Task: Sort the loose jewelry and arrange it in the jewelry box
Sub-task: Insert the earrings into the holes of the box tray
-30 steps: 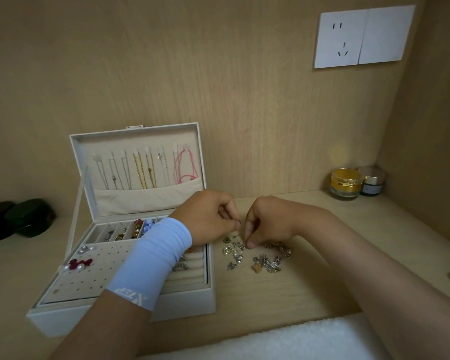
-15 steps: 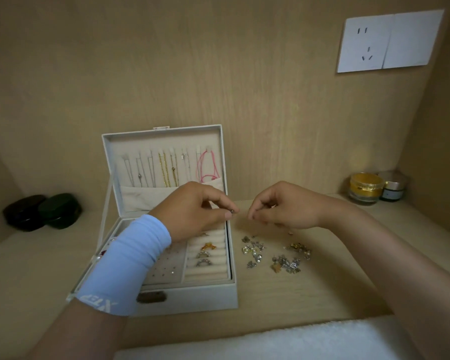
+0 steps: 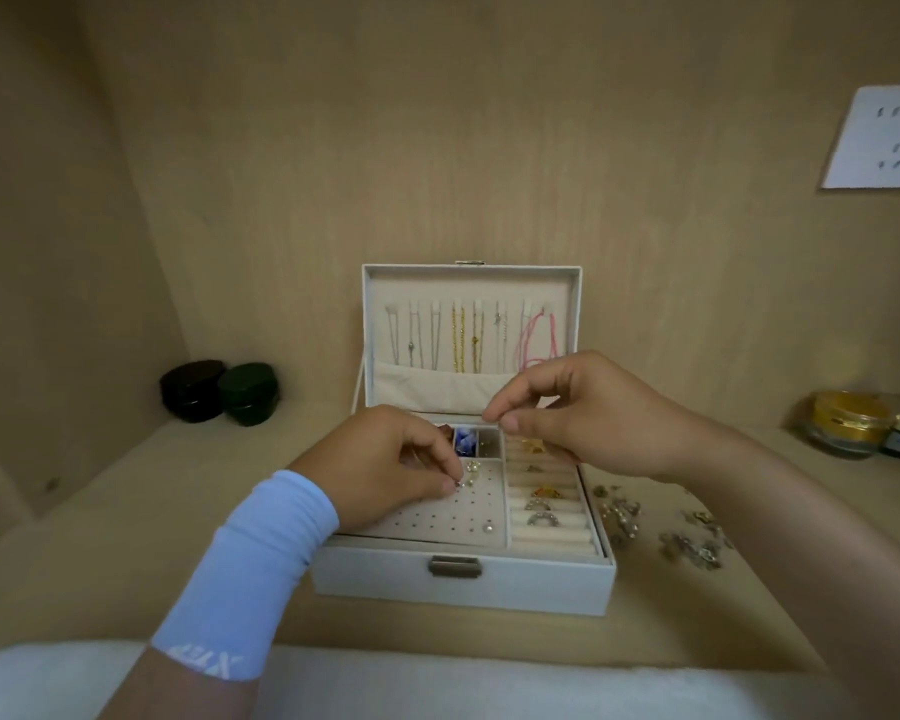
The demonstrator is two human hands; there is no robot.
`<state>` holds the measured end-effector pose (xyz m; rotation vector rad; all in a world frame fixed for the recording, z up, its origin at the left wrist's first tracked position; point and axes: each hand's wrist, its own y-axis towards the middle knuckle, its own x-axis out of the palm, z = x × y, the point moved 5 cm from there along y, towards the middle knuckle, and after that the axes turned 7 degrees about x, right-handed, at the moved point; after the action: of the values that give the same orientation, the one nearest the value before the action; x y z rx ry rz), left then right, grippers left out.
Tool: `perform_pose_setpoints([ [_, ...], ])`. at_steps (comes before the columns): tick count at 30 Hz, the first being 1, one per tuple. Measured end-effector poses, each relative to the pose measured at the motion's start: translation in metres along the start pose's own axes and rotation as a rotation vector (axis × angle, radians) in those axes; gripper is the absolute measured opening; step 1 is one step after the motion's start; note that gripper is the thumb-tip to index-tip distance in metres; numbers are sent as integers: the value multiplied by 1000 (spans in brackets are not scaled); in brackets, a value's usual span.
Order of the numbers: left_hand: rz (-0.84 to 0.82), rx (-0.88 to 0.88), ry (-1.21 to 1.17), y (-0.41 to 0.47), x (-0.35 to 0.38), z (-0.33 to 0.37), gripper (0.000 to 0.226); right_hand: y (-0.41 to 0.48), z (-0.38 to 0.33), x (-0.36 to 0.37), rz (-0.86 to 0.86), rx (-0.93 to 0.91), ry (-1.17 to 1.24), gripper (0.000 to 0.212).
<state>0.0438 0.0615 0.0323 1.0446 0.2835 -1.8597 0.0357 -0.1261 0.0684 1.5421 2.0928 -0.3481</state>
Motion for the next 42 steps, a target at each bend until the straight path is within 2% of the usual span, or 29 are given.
perform_pose_setpoints([
  [6,-67,18,-64,-4,1,-12,20,26,-24,30,-25,21,16,18],
  [9,104,-14,-142,-10,-22,-20,15,34,-29,39,-35,41,1,27],
  [12,287,-9,-271,-17,-44,-30,19,41,-34,47,-80,49,13,34],
  [16,280,28,-351,-21,-46,-34,17,49,-38,61,-105,32,46,33],
  [21,396,30,-354,-26,-52,-43,11,55,-34,72,0,43,184,21],
  [25,388,2,-287,-26,-50,-50,9,55,-28,76,100,63,214,11],
  [31,375,-45,-219,-34,-48,-51,8,50,-26,89,122,36,115,9],
  [35,385,-56,-258,-39,-51,-54,9,50,-23,99,194,25,90,10],
  [38,407,-59,-321,-41,-52,-54,11,50,-21,100,223,41,203,6],
  [42,382,-76,-353,-40,-53,-56,10,47,-25,98,255,-64,172,9],
])
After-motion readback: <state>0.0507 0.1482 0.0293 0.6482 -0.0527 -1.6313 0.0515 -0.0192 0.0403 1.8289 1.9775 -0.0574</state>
